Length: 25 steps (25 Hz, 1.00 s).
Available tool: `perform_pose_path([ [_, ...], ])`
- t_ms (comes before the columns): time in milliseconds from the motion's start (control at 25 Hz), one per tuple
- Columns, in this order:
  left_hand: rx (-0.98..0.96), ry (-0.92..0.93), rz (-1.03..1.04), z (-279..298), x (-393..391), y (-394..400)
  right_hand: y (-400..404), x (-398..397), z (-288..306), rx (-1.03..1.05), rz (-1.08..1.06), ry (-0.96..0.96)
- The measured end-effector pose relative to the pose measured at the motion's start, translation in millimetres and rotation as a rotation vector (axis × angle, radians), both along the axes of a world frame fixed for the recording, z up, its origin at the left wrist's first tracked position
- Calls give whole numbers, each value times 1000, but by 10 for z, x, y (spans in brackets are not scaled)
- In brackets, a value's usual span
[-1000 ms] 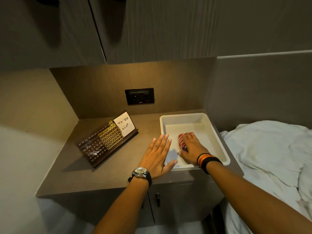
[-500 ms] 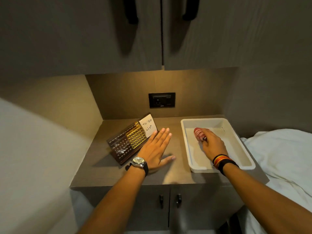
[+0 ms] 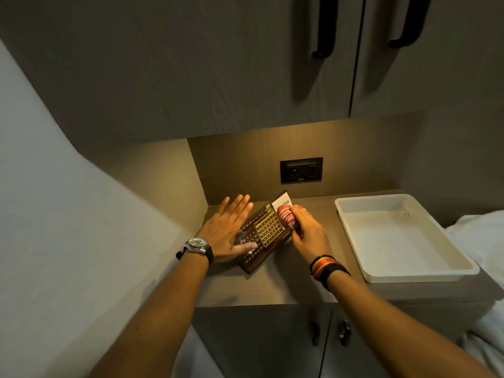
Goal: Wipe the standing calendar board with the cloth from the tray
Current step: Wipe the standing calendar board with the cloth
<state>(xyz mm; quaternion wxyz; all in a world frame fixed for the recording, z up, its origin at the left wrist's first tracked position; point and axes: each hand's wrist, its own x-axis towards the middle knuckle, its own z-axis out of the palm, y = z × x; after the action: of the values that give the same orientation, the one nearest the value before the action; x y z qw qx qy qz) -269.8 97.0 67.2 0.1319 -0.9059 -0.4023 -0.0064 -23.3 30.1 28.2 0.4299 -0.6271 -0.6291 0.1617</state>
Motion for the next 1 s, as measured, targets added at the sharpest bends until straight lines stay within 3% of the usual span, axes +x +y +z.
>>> perform_pose_path([
  [320,-196,101,-18,-180,-217,465,-91,-713,-374,-61,-62,130],
  [560,-255,-89,-46,-384,95,266,-129,-677,-441,-51,-94,153],
  [840,-340,-301,37,-511,431,17,-143,-421,-500,-145,31,381],
  [1000,-360,-355,78,-484,525,-41,-116,-416,-445,-100,7,439],
])
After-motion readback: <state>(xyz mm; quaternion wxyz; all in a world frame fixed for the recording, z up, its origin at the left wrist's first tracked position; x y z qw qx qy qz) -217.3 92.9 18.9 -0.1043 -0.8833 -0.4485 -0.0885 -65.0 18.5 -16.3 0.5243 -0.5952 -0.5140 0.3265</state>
